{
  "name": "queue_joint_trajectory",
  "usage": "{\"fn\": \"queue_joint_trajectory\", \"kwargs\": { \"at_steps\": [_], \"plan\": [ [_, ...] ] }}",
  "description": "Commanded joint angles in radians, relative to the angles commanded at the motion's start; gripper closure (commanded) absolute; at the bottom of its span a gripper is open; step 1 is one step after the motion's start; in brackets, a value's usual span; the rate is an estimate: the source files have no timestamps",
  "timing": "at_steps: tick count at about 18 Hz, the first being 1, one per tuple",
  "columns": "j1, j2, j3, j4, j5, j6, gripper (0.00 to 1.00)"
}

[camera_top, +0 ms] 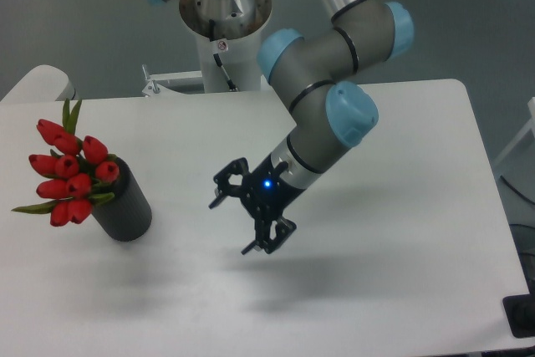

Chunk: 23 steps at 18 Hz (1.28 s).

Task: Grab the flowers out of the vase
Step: 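Open the gripper and move it toward the red tulips in the black vase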

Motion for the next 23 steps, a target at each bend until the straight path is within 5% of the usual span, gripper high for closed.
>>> {"fn": "queue_joint_trajectory", "kwargs": {
  "at_steps": [5,11,17,23],
  "plan": [
    [-0.015,0.064,-0.097,0.06,-0.053,0.0,0.0],
    [-0.032,0.137,-0.163,0.065,-0.182,0.0,0.0],
    [-0.124,0.143,-0.167,0.065,-0.216,-0.012,0.0],
    [-0.135,0.147,-0.198,0.066,-0.219,-0.014,0.0]
  ]
}}
